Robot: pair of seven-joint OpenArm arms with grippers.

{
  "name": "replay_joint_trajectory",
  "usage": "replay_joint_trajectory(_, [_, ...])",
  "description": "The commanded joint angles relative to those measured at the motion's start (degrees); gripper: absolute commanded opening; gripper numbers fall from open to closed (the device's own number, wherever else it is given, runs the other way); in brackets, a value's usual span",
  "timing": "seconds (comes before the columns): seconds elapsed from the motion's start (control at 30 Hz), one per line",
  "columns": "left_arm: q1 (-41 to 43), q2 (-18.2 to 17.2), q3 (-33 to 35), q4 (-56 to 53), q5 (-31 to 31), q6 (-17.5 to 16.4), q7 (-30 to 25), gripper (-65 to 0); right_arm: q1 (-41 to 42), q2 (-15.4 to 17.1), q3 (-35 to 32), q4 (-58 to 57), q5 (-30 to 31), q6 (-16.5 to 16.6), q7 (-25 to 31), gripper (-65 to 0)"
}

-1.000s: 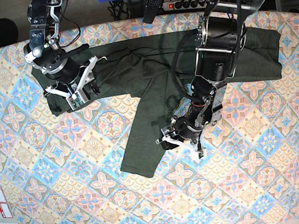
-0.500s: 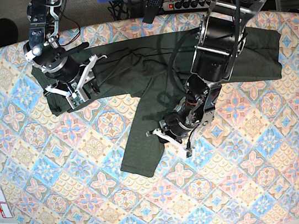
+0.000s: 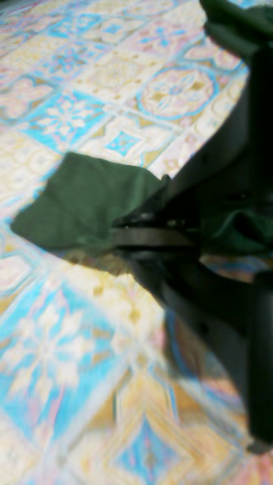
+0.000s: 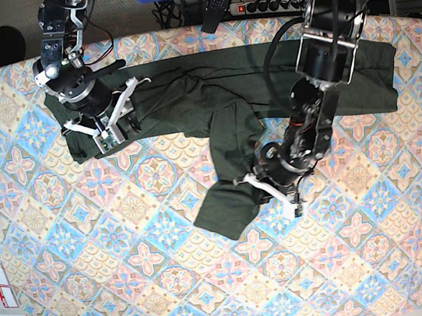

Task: Fold the T-shirt properly
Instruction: 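Fold the sleeve cuff onto the strip with the left gripper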

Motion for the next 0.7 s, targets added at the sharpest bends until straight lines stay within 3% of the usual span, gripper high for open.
replay_joint_trajectory(0.0, [0.60,-1.14,-0.10,3.82,-0.34,-0.01,-0.91,-65.0,0.39,0.13,-0.04,1.15,0.80,0.00,1.26,-48.9])
replay_joint_trajectory(0.3, [16.34,-9.49,-1.07,28.52,-0.25,6.24,-1.00,-65.0,0.57,0.13,-0.13,0.97,0.80,0.00,1.26,-48.9])
replay_joint_trajectory(0.67, [37.61,-10.11,-22.52,46.02,0.28,7.64,-0.91,-65.0,2.24,0.13,-0.22,0.80,0.80,0.00,1.26,-48.9])
